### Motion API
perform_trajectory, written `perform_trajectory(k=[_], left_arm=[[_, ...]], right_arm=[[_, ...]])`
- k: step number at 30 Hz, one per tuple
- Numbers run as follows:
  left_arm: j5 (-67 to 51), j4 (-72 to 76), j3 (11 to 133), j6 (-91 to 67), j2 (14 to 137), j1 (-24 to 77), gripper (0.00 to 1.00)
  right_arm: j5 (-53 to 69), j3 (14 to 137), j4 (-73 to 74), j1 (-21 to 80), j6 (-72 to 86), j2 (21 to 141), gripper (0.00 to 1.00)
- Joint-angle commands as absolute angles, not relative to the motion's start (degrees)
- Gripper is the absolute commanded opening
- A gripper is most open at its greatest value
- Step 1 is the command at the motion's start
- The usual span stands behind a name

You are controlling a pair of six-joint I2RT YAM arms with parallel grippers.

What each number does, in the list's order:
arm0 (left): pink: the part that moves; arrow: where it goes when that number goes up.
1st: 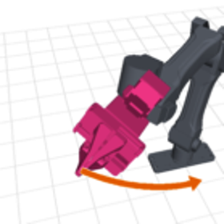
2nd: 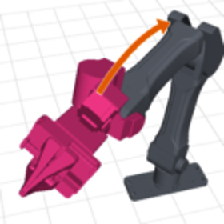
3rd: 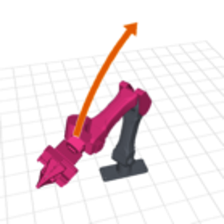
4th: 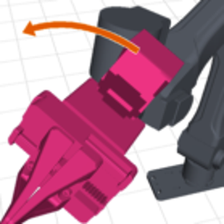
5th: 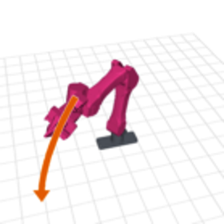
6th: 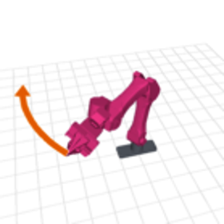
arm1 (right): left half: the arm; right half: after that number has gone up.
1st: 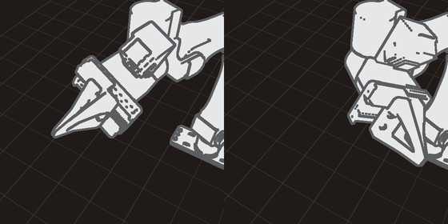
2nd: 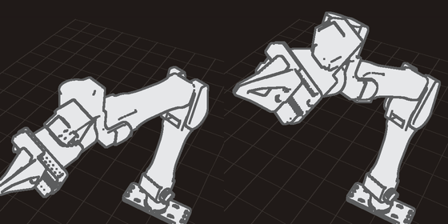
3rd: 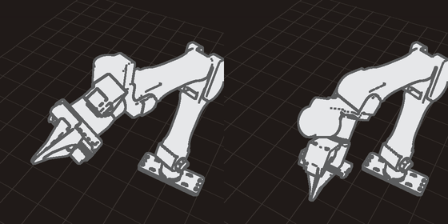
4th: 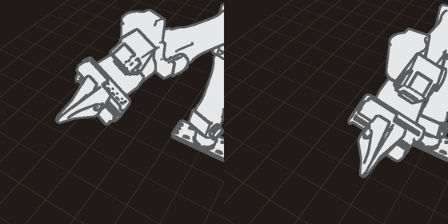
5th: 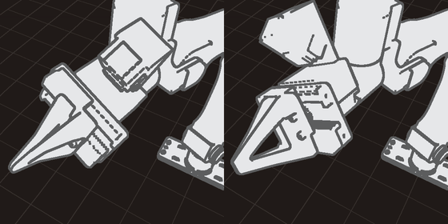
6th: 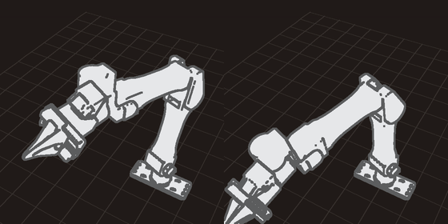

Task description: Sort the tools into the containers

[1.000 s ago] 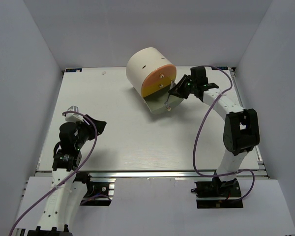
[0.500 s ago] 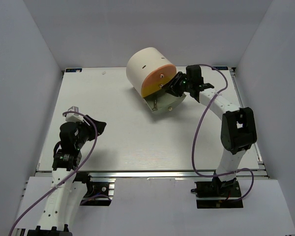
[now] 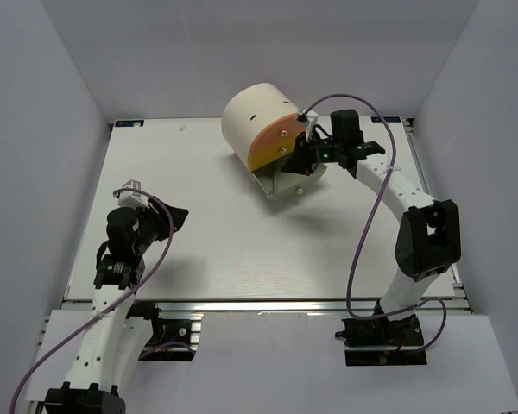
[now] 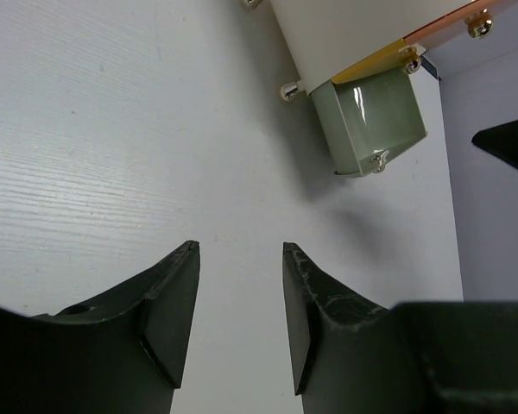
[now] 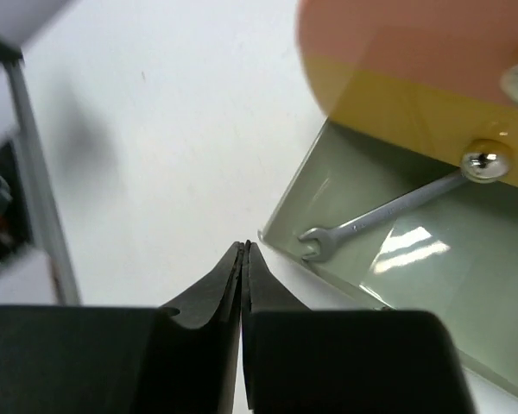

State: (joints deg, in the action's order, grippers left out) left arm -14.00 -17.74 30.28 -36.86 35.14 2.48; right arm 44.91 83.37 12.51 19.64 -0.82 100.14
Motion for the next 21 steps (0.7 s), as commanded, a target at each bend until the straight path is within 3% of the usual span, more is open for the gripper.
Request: perform_trajectory(k=[1,4,9,21], left_arm=[[-16.52,-13.02,31.91,-36.12,37.35,2.72,0.53],[-17.05,-8.62,32.43,-35.07,40.42,2.72,0.58],[-17.66,-0.54,42.41,-30.33,53.15,2.64,0.74],[-26.37,25.47,78.9,-33.38,101.28,4.04,0.89]], right_arm=[[43.6,79.85,26.73,19.96,-26.46,96.26,0.03],[39.56,72.11,23.39,19.69,-30.74,91.87,0.0],[30.16,66.18,21.18,19.69,-42.34,90.7,0.0],[21.01,62.5,9.33,19.51,-40.79,94.22,0.0]])
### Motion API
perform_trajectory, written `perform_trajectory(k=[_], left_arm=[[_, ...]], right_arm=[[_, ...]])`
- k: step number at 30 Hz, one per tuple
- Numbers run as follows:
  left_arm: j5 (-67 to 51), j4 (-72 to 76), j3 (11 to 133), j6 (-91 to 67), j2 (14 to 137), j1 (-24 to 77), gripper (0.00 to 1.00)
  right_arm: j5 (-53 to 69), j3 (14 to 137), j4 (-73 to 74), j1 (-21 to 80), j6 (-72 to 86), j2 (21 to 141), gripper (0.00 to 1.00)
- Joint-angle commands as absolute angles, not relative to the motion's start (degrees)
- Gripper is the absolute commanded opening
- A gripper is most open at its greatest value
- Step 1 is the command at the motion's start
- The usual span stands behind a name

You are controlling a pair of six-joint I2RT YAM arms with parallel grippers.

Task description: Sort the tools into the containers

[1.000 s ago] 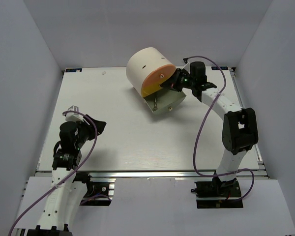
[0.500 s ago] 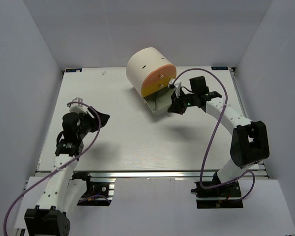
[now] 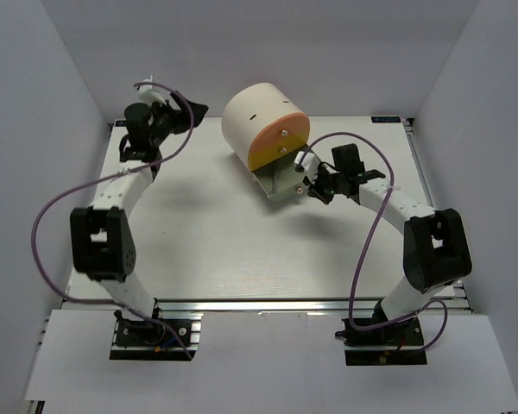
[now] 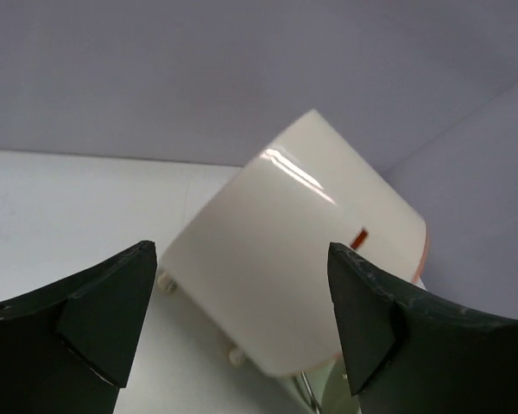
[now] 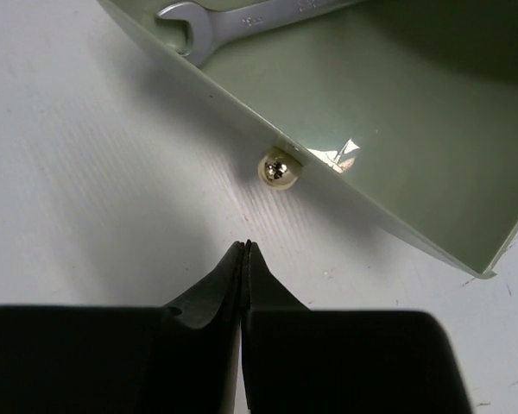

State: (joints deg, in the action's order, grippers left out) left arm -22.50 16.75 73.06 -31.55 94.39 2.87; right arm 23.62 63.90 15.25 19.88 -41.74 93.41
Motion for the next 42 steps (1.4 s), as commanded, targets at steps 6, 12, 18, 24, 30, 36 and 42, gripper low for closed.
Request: perform_trajectory(k=[6,12,18,24,30,36,42], left_arm=[[-29.53,32.43,97.62,-39.11,120.19,6.76,0.96],[-29.71,28.57,110.11,-37.18,129.01,10.63,0.98],[-31.99,29.27,109.07,-37.44,130.61,11.08,0.97],[-35.51,27.16,108.37,-36.74,130.34,11.07,0.97],[-36.74,26.02,107.05,-36.48,129.99,11.25,0.96],[-37.26,24.52,107.31,-36.04,130.25,11.51,0.96],[-37.7,23.82,107.4,-35.77,130.78,12.13,0.96]], right_arm=[[18.28,61.08,3.87,19.42,-32.53,96.58,0.0],[17.93,58.98,-5.08,19.34,-28.4,98.35,0.0],[15.48,58.97,-15.19,19.42,-28.13,102.64,0.0],[12.91,61.69,-25.91,20.13,-29.09,108.09,0.04],[15.11,67.92,-28.14,21.0,-29.18,111.7,0.09],[21.08,72.59,-26.99,22.23,-32.6,114.69,0.19],[19.26,77.34,-26.11,23.81,-33.57,118.73,0.29]])
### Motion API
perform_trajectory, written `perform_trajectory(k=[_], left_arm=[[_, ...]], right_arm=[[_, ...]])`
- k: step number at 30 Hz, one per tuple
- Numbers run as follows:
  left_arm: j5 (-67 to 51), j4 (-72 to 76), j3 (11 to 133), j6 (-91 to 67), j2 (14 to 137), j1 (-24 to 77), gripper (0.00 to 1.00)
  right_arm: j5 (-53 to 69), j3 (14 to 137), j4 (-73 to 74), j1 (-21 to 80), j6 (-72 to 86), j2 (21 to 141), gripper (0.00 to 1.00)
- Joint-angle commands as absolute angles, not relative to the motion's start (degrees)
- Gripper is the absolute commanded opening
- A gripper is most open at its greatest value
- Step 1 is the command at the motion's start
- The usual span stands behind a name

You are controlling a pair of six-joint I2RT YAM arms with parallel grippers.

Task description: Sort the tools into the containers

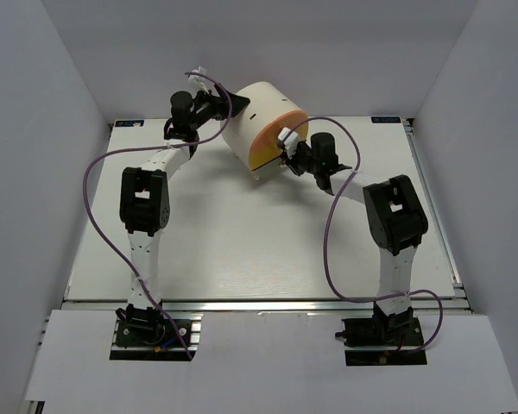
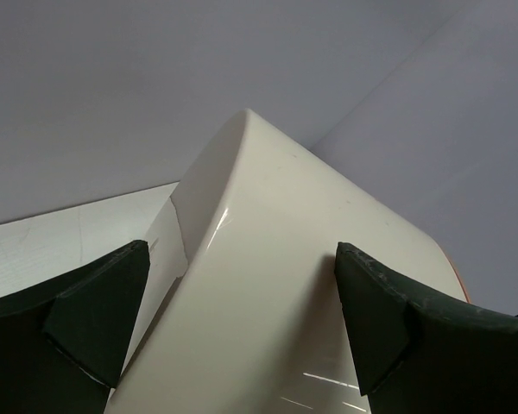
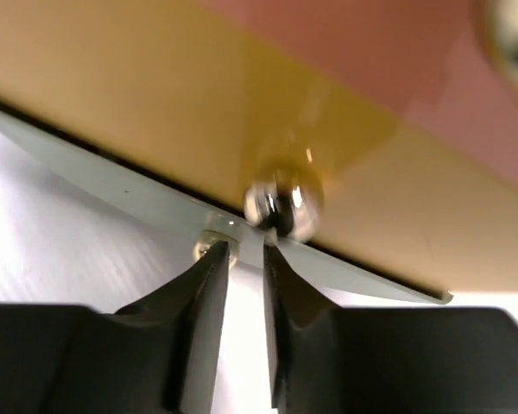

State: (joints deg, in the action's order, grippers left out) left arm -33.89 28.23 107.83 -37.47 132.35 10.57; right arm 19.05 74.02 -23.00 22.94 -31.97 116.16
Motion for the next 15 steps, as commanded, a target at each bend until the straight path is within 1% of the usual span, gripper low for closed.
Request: perform_trajectory(k=[1,3,7,10,13,15], left_arm=[[-37.79,23.56,107.32,-35.68,130.69,12.22,0.96],[-37.79,23.55,106.88,-35.68,130.69,12.39,0.96],[-36.83,24.08,105.65,-36.03,129.99,12.48,0.96],[-33.94,23.47,104.94,-36.04,128.85,12.13,0.97],[-31.12,23.02,104.07,-36.91,127.1,10.91,0.98],[-28.22,23.9,102.58,-38.49,124.91,10.02,0.98]], right_arm=[[18.2,78.13,-25.84,23.91,-33.4,119.35,0.31],[17.14,79.97,-25.32,23.91,-32.52,120.84,0.36],[16.79,79.54,-25.57,23.82,-31.29,120.94,0.39],[14.43,76.83,-26.1,23.82,-30.68,118.31,0.38],[13.53,72.26,-25.67,22.68,-29.36,113.13,0.38],[15.02,70.41,-23.66,21.37,-27.96,108.3,0.4]])
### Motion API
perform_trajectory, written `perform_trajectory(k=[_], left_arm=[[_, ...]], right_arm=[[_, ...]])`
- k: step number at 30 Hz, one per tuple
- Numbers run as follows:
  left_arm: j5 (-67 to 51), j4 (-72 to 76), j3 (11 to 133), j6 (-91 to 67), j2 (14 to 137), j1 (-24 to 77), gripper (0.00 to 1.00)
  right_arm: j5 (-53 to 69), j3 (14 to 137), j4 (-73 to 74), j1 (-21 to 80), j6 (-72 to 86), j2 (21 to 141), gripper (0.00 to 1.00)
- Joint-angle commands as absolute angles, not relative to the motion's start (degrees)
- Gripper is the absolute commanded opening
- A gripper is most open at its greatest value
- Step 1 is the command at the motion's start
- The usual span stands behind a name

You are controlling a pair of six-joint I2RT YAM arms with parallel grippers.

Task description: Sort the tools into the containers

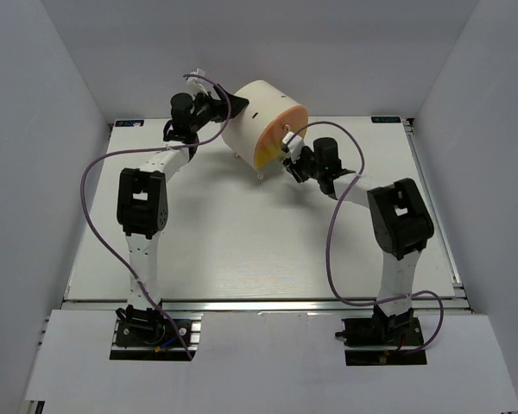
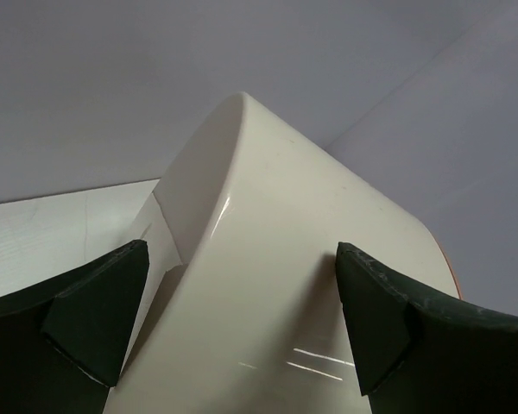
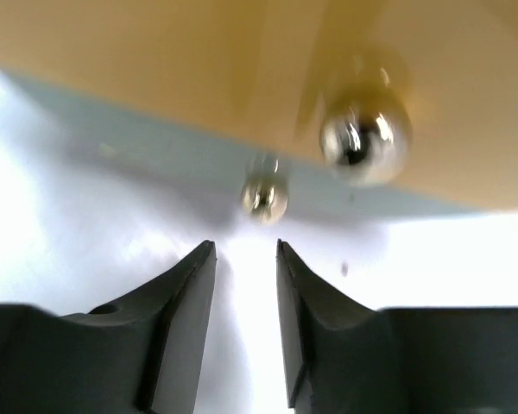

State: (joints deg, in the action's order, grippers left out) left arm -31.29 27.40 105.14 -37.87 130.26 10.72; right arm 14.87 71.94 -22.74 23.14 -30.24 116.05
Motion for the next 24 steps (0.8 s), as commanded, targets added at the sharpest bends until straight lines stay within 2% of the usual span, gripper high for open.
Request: perform_trajectory(k=[1,3,5,6,12,15,19,22,24], left_arm=[[-27.17,25.56,101.79,-39.02,124.02,9.06,0.98],[-24.0,26.54,99.06,-40.6,122.26,8.09,0.98],[-22.25,27.86,96.87,-41.04,119.72,6.69,0.98],[-20.32,27.6,96.42,-40.96,118.84,6.24,0.98],[-15.55,24.62,87.74,-38.42,108.04,2.81,0.98],[-17.13,23.03,81.59,-34.37,98.9,2.72,0.98],[-18.29,21.72,60.98,-30.33,82.83,5.87,0.98],[-16.62,17.59,49.01,-26.11,69.99,10.61,0.98],[-14.6,14.34,43.97,-25.31,61.23,13.43,0.98]], right_arm=[[17.9,68.92,-19.99,20.84,-27.86,106.72,0.44],[25.78,67.07,-16.54,19.08,-28.04,101.01,0.57],[32.23,64.52,-10.31,17.94,-30.48,95.75,0.83],[33.82,63.99,-8.46,17.93,-31.28,94.15,0.89],[25.07,62.31,-1.07,17.58,-18.58,85.79,0.89],[19.96,68.89,12.06,17.14,-11.44,86.04,0.89],[18.53,73.92,22.32,16.18,-7.91,85.44,0.89],[21.87,70.5,19.01,14.24,-7.74,80.61,0.89],[18.92,68.04,16.36,13.97,-2.48,77.27,0.89]])
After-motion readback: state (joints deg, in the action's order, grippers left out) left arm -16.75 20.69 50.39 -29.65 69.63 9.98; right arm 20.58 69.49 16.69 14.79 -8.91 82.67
